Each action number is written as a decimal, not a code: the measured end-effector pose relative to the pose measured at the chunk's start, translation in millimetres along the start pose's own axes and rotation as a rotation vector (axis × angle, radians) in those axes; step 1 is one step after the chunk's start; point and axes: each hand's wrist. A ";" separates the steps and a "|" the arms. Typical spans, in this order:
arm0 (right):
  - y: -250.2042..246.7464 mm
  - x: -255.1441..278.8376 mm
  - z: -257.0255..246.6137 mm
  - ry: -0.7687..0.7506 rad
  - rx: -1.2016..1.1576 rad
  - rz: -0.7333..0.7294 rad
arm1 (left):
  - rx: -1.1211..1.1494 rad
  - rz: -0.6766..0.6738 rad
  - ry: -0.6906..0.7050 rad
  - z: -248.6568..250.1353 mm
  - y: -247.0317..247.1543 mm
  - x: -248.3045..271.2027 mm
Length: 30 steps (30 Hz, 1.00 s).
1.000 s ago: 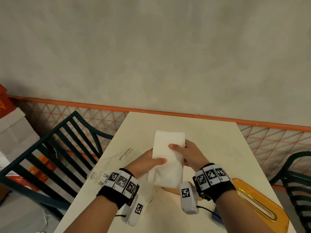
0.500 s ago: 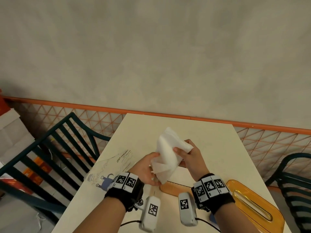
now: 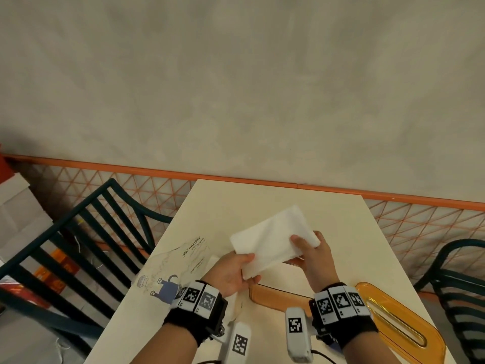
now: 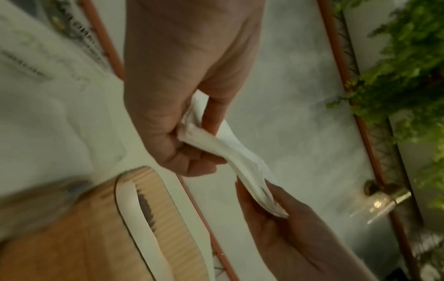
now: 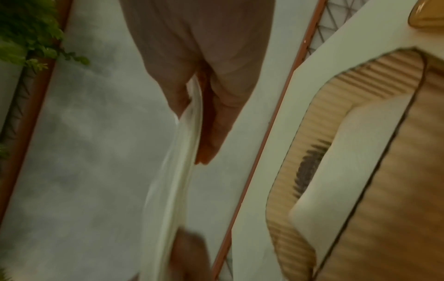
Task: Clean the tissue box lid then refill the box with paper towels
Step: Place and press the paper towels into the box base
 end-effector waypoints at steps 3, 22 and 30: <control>-18.9 -7.7 -7.9 0.148 0.077 -0.052 | -0.099 0.065 0.101 10.2 -4.4 -0.9; -34.4 -23.9 -7.8 0.133 0.538 -0.026 | -0.300 0.042 0.258 5.9 24.8 -37.1; -41.3 -40.1 9.5 0.200 0.906 -0.070 | -0.627 0.194 0.338 1.4 26.0 -63.6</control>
Point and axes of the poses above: each hand's wrist, its own x-axis away from the middle knuckle, its own y-axis out of the palm, z = x × y, and after that the axes turned 5 degrees about -y, right-handed
